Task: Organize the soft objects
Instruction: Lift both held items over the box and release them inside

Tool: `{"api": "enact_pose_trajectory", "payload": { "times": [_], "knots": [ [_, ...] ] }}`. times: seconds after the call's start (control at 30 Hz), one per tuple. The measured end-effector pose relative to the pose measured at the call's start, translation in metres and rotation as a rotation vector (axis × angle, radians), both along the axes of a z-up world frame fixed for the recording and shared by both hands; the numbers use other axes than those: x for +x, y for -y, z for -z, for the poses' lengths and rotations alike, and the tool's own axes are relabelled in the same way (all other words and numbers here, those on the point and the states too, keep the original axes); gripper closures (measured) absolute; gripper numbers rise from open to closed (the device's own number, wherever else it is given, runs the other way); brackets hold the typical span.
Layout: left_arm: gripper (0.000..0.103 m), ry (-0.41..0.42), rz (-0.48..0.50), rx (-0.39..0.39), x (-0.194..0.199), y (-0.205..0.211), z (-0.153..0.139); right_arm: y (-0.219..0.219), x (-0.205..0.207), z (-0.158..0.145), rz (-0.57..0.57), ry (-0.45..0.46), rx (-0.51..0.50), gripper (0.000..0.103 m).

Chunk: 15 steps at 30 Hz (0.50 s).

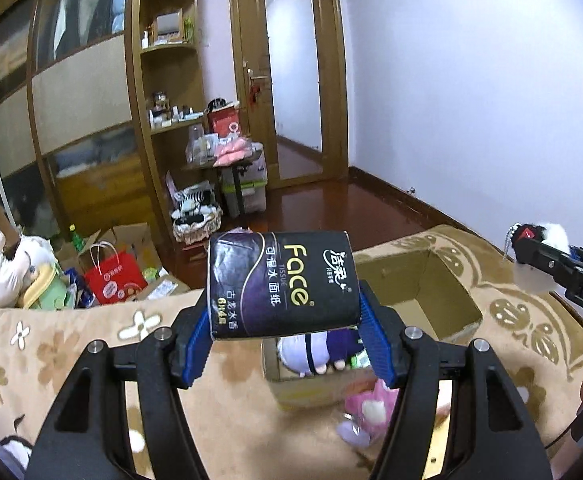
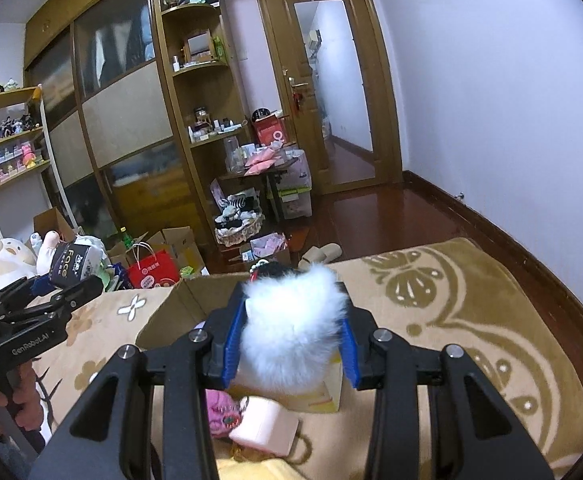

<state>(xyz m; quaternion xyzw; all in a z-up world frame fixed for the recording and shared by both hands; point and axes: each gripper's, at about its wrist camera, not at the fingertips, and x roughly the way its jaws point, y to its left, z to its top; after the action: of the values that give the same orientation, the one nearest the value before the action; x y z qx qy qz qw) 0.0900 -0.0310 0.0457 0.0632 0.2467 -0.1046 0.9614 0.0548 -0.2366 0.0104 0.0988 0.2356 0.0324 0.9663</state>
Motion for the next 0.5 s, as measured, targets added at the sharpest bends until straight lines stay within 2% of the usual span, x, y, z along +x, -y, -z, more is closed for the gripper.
{"api": "enact_pose_trajectory", "payload": {
  "times": [0.1, 0.23, 0.33, 0.5],
  "knots": [
    [0.039, 0.030, 0.006, 0.014, 0.005, 0.006, -0.001, -0.001, 0.010, -0.003, -0.008, 0.009, -0.008, 0.060],
    [0.039, 0.029, 0.025, 0.025, 0.016, 0.011, 0.002, -0.002, 0.023, -0.003, -0.018, 0.018, -0.002, 0.060],
    [0.039, 0.020, 0.028, 0.055, 0.025, 0.017, 0.011, -0.003, 0.029, 0.000, -0.025, 0.018, 0.000, 0.060],
    [0.039, -0.030, 0.040, 0.049, 0.039, 0.022, 0.029, -0.004, 0.043, 0.010, -0.037, 0.008, 0.014, 0.060]
  ]
}}
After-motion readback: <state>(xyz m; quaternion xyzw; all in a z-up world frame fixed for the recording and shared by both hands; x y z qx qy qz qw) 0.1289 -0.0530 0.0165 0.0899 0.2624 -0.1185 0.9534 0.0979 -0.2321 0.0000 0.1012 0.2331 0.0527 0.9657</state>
